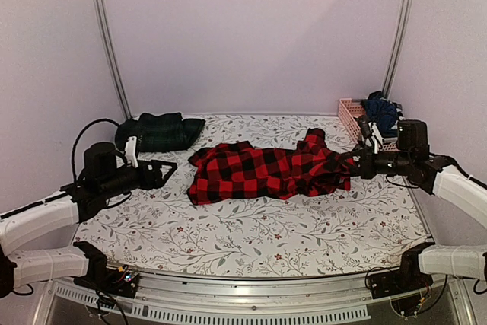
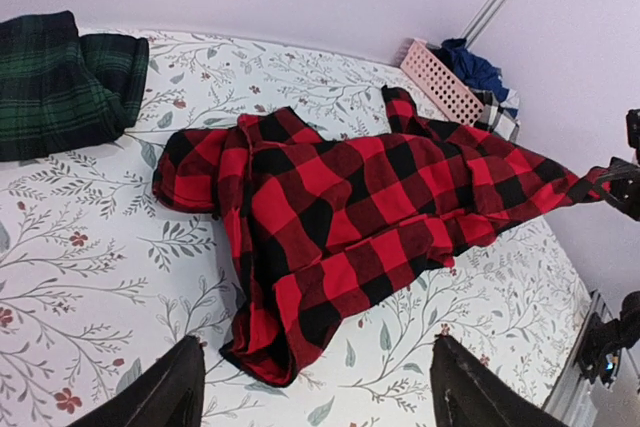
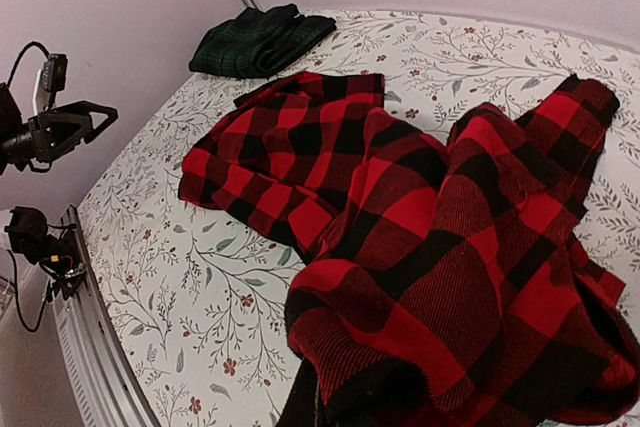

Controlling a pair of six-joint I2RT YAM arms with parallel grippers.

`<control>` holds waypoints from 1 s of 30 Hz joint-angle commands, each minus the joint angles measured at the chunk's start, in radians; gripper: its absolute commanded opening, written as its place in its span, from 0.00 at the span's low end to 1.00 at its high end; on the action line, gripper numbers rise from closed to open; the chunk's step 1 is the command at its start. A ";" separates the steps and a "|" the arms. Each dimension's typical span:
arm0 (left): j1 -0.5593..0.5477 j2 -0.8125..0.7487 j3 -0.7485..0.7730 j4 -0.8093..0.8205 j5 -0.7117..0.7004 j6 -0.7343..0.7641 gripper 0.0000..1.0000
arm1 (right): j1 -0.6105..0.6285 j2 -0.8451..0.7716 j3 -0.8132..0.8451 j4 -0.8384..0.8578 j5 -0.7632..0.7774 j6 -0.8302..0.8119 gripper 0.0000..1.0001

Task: Fold and stack the mixed laundry pile
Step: Flatten out the crumpled T-shirt at the center of the board.

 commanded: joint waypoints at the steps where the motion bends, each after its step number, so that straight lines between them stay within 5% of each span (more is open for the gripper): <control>1: -0.038 0.142 0.083 -0.102 -0.017 0.031 0.73 | -0.005 -0.089 -0.100 0.025 0.077 0.105 0.00; 17: -0.089 0.831 0.826 -0.797 0.069 0.372 0.63 | -0.006 -0.026 -0.087 0.050 0.098 0.138 0.00; 30: -0.083 1.023 0.973 -0.835 0.097 0.436 0.52 | -0.006 -0.020 -0.093 0.062 0.084 0.141 0.00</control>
